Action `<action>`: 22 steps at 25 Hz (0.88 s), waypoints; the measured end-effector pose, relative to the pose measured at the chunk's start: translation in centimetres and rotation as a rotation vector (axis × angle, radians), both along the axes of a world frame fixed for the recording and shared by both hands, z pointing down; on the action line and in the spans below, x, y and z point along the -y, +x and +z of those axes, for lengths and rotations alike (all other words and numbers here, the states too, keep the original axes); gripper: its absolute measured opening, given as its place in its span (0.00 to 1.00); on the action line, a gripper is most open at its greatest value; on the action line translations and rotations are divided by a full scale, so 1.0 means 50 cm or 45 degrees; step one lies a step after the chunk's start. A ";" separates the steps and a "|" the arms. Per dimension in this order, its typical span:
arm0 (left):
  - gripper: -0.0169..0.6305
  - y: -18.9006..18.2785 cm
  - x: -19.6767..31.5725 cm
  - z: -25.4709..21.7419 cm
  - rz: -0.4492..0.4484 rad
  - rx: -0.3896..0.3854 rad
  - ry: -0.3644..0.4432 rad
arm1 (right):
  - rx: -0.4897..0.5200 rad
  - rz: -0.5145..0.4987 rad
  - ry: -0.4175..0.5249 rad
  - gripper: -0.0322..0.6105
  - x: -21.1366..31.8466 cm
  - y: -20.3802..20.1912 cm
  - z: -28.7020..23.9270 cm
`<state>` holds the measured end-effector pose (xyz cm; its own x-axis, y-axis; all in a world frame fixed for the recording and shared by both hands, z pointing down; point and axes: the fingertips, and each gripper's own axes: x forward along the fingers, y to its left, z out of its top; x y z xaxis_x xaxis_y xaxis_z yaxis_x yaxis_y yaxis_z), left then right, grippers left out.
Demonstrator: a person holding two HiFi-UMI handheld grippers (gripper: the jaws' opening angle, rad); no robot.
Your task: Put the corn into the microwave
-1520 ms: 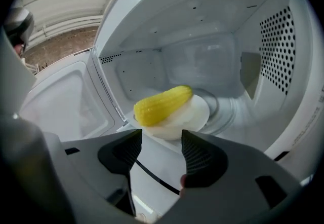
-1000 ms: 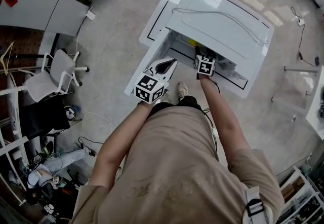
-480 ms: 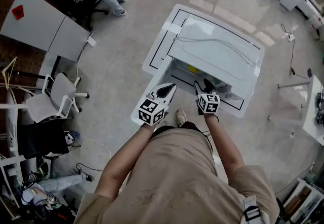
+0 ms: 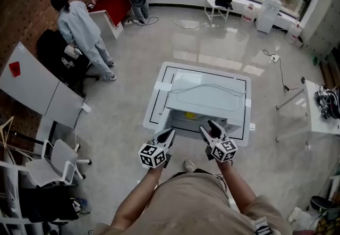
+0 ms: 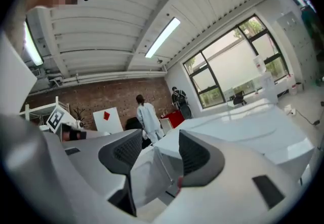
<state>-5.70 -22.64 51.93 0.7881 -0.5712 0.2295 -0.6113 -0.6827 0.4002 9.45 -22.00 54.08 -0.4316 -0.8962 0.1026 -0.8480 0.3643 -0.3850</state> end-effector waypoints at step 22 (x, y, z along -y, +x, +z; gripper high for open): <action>0.04 -0.113 -0.085 -0.108 0.213 -0.174 0.167 | -0.152 0.469 0.169 0.41 -0.282 0.042 -0.274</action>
<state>-11.37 -18.39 46.53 0.8928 -0.4480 0.0470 -0.4319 -0.8214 0.3725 11.57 -7.90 40.40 -0.0714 -0.9974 0.0055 -0.9668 0.0678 -0.2462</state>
